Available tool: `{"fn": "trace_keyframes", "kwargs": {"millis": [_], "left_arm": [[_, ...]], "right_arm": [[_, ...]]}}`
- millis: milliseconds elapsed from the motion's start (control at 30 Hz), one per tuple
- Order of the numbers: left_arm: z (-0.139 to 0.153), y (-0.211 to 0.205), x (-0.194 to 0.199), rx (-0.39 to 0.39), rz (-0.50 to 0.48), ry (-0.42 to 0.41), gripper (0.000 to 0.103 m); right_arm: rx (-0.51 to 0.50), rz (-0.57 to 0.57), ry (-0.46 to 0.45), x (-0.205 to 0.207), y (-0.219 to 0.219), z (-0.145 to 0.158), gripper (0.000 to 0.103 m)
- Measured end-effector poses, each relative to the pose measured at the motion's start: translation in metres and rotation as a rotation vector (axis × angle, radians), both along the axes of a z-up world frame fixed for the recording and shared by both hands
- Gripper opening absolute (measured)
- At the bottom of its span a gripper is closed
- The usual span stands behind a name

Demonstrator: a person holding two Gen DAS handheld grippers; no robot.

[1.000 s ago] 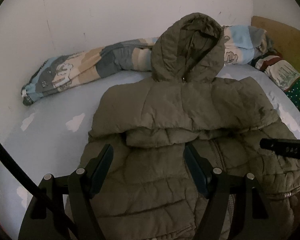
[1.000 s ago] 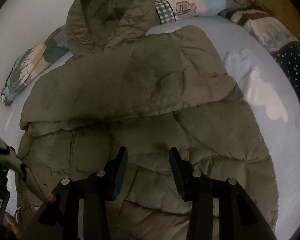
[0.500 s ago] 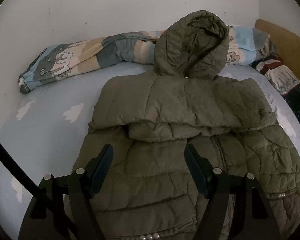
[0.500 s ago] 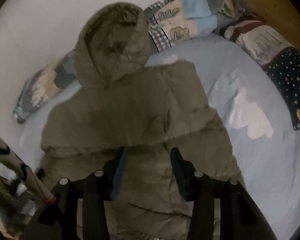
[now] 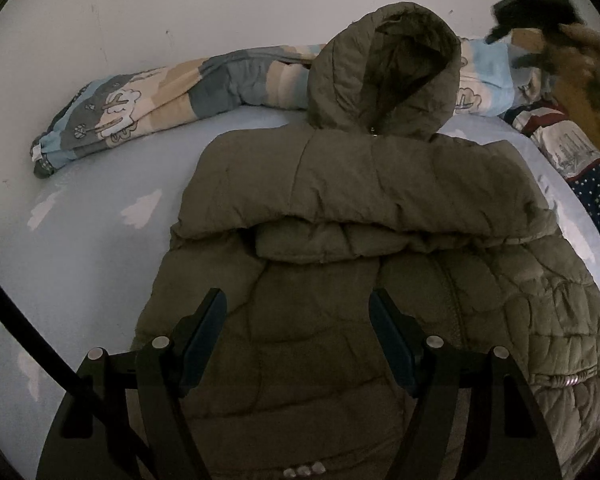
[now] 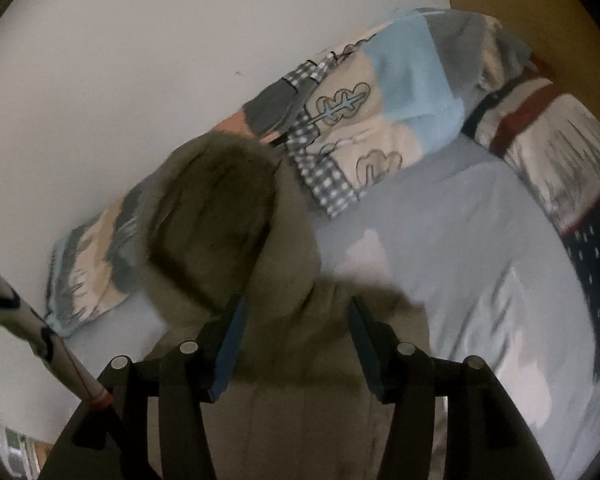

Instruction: Fold large clothes

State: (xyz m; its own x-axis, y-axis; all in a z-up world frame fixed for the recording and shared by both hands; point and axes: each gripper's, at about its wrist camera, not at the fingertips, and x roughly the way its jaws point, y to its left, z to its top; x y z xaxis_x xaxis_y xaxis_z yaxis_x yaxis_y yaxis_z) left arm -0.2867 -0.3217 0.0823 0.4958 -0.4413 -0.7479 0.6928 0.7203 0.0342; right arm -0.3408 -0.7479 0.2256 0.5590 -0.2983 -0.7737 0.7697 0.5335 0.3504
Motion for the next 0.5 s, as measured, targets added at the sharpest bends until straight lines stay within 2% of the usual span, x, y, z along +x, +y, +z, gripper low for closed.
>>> {"fn": "trace_keyframes", "kwargs": {"millis": [200,400,433,467,500], "left_arm": [[-0.003,-0.001,0.006,-0.001,0.012,0.01,0.073],[-0.013,-0.002,0.013,0.001,0.021,0.052,0.073],[-0.013,-0.002,0.013,0.004,0.02,0.052,0.073],[-0.013,-0.002,0.013,0.005,0.021,0.048,0.073],[-0.011,-0.002,0.012,0.002,0.021,0.045,0.073]], "right_arm": [[-0.039,-0.02,0.055,0.059,-0.058,-0.015,0.057],[-0.109,-0.027,0.084,0.106,-0.085,-0.026,0.057],[-0.121,-0.023,0.096,0.112,-0.086,-0.028,0.053],[-0.131,-0.017,0.111,0.117,-0.087,-0.031,0.016],[-0.129,0.005,0.122,0.122,-0.087,-0.034,0.005]]}}
